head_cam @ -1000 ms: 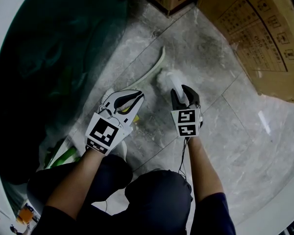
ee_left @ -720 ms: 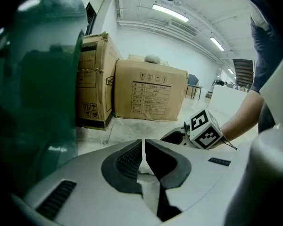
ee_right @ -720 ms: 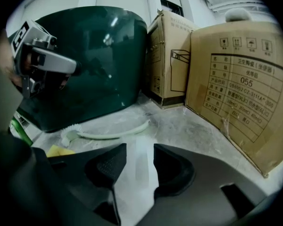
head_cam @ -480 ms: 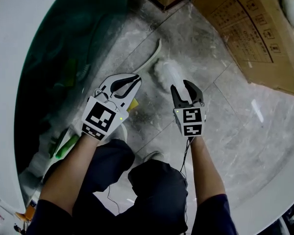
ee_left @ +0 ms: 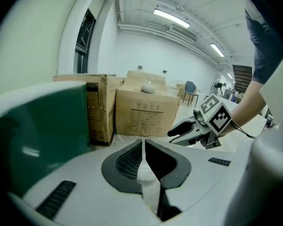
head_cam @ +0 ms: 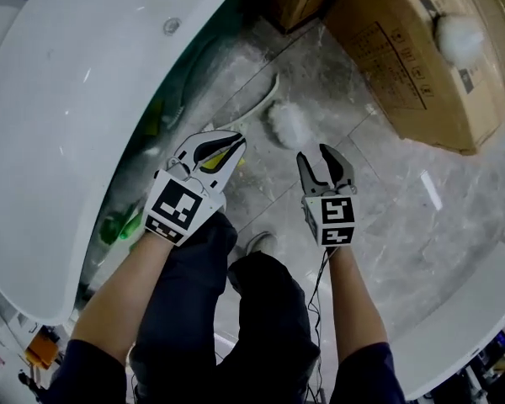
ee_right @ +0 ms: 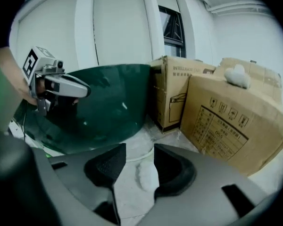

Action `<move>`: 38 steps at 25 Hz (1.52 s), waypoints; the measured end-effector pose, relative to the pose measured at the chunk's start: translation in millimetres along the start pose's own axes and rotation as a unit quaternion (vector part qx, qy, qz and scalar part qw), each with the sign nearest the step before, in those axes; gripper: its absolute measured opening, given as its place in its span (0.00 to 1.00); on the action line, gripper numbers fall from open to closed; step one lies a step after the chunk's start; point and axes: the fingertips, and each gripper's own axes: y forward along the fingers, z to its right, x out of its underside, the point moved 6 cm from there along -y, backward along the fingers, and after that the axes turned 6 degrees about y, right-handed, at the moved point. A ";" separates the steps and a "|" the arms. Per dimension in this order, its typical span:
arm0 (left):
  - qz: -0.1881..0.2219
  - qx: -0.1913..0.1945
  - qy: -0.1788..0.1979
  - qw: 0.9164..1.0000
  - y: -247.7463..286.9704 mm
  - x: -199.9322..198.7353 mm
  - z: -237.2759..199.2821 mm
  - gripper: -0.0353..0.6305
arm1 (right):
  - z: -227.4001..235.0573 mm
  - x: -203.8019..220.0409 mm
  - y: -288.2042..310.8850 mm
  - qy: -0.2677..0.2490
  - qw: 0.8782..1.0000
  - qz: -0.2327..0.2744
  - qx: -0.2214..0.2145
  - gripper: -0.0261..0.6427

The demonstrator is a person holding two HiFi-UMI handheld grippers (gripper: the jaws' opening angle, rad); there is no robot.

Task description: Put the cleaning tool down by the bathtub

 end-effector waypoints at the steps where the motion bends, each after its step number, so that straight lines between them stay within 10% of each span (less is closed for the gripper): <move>1: 0.003 -0.001 0.002 1.000 -11.7 -15.6 2.4 0.12 | -4.6 -13.0 -15.5 -0.001 1.000 0.003 -0.002 0.33; 17: 0.080 -0.027 0.048 0.995 -197.9 -243.5 54.3 0.12 | -65.6 -216.6 -266.3 -0.023 0.994 0.104 -0.010 0.34; 38: 0.182 -0.024 0.070 0.981 -357.7 -373.9 120.3 0.12 | -150.7 -329.2 -481.8 -0.017 0.974 0.225 -0.015 0.34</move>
